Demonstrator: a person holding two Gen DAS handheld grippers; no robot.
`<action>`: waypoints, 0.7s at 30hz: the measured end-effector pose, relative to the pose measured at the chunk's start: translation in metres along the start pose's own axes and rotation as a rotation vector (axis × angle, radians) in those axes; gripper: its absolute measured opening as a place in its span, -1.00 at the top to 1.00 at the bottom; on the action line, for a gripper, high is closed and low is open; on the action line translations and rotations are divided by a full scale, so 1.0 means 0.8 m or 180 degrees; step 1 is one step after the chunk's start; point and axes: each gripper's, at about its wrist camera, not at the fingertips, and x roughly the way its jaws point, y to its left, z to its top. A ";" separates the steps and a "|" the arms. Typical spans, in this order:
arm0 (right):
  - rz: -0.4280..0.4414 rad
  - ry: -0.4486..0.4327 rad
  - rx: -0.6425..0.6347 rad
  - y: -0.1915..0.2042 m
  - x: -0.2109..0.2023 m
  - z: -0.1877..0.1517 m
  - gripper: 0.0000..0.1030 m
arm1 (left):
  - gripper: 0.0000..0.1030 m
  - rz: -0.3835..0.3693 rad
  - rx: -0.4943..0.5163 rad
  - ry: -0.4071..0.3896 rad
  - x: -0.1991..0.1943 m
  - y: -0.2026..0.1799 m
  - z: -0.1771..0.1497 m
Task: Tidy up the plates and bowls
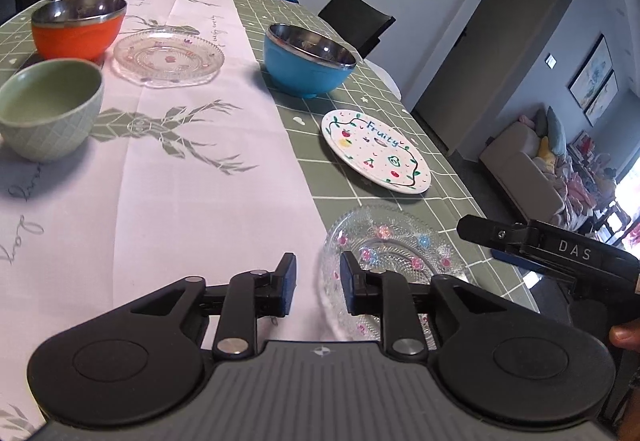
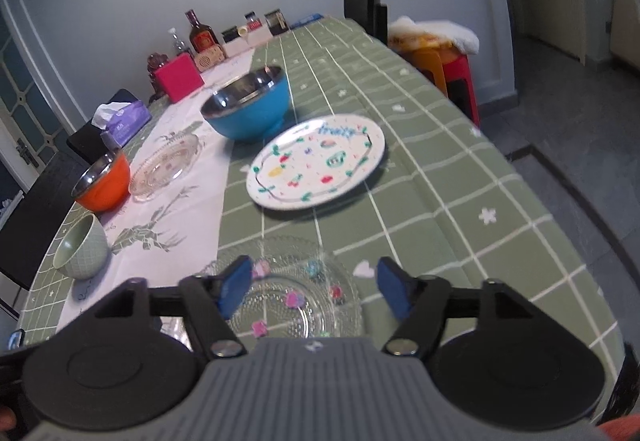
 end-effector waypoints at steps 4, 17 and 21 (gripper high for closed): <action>-0.0106 -0.0022 -0.0170 0.007 0.001 0.025 -0.79 | 0.25 0.0054 0.0163 0.0255 0.007 -0.009 0.036; -0.0181 0.0672 0.0073 -0.012 0.106 0.112 -0.67 | 0.25 -0.0104 0.0509 0.0848 0.095 -0.034 0.151; -0.0168 0.0888 0.0500 -0.036 0.134 0.123 -0.38 | 0.25 -0.0088 0.0534 0.0892 0.130 -0.033 0.165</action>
